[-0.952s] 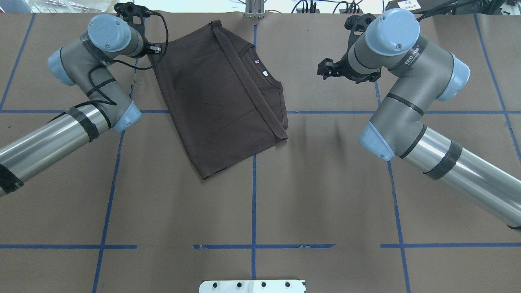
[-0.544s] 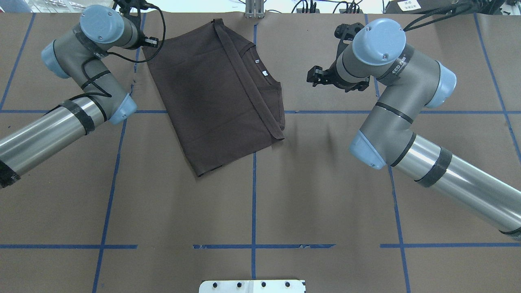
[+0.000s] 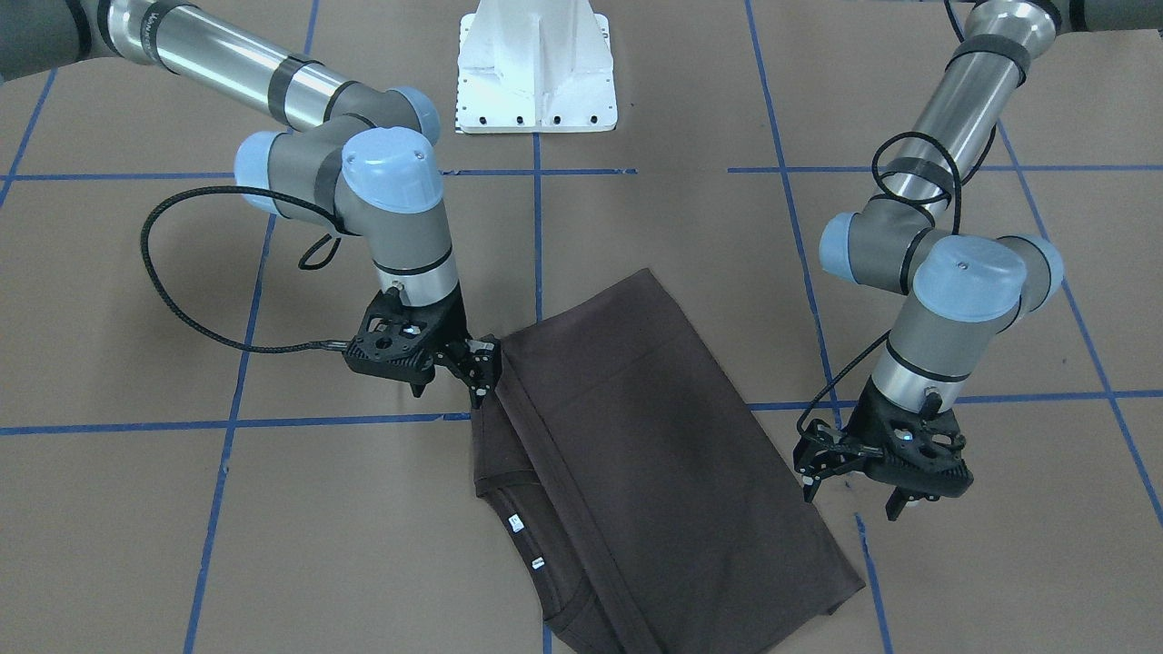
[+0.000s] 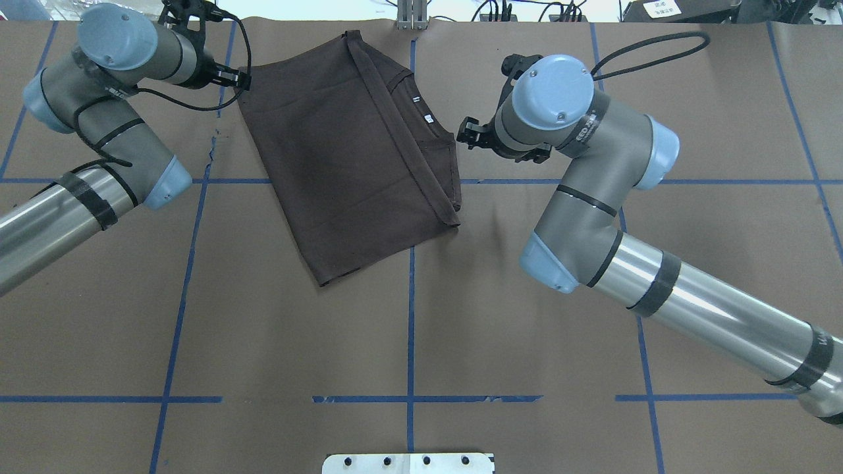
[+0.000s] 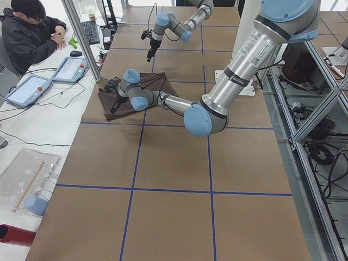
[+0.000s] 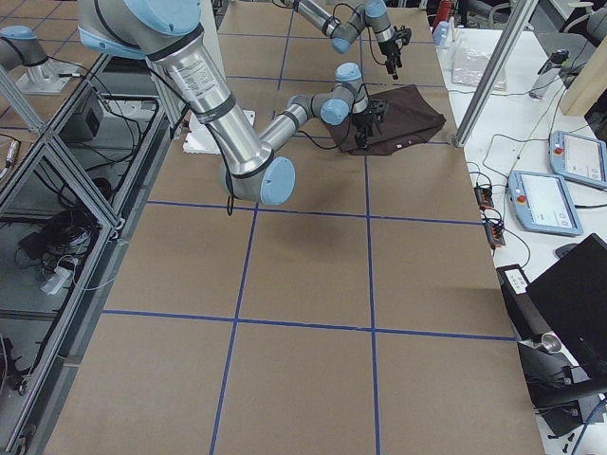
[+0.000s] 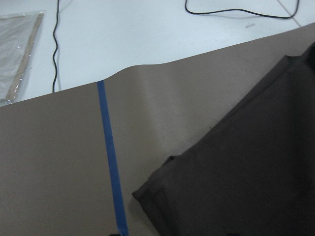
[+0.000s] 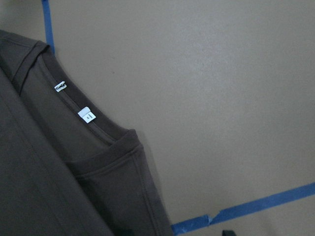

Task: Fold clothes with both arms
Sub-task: 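Move the right gripper down to the shirt's collar corner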

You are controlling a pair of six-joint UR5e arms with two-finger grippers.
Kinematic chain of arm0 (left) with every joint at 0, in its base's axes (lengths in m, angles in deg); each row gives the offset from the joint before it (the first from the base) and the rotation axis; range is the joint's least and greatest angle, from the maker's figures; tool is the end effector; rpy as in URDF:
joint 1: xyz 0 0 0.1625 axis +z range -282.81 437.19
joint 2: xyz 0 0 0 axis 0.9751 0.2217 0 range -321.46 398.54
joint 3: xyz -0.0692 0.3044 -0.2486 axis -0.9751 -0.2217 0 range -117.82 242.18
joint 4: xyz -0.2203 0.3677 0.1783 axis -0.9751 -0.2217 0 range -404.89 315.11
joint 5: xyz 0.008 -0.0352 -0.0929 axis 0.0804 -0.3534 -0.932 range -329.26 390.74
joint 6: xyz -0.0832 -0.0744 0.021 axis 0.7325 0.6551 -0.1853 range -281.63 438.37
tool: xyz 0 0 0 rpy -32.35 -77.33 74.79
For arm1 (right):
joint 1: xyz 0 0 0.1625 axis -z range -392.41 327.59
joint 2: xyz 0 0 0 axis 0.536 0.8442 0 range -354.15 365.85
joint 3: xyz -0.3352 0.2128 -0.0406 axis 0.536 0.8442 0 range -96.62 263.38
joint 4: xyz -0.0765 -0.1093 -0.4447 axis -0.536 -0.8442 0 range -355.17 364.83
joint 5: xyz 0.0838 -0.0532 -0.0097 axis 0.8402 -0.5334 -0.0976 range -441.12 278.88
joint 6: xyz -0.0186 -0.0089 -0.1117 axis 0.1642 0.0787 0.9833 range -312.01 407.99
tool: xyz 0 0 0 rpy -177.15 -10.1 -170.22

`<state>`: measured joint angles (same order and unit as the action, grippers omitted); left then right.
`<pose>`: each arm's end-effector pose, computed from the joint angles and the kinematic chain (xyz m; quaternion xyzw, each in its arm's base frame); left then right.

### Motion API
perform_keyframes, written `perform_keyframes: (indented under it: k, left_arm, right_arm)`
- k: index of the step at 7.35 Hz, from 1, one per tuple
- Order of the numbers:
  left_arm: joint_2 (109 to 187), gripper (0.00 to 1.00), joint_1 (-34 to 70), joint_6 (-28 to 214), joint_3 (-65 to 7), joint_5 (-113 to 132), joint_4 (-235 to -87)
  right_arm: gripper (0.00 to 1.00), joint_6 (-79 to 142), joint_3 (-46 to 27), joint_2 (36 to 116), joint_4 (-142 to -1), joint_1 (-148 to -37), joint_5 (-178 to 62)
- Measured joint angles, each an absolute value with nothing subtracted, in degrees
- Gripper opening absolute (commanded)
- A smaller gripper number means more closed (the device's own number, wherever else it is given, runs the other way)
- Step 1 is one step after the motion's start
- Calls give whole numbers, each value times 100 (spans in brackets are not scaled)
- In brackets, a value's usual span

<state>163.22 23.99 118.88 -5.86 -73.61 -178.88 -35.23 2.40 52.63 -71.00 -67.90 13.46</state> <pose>0.3995 -0.7096 0.3698 0.2993 0.3801 0.0311 0.8746 -0.5728 -0.5609 0.2041 0.1136 -0.3949 0.2102 0.8871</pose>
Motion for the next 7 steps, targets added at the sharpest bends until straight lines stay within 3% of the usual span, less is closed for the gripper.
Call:
perform_keyframes:
  k: [3, 7]
  left_arm:
    - [16217, 100, 2528, 11974, -648, -7384, -17916]
    - [16194, 100, 2635, 12147, -638, -7377, -17918]
  right_arm:
    - [49, -3578, 606, 5123, -7102, -6415, 827]
    - [47, -3596, 655, 5112, -7102, -6250, 741]
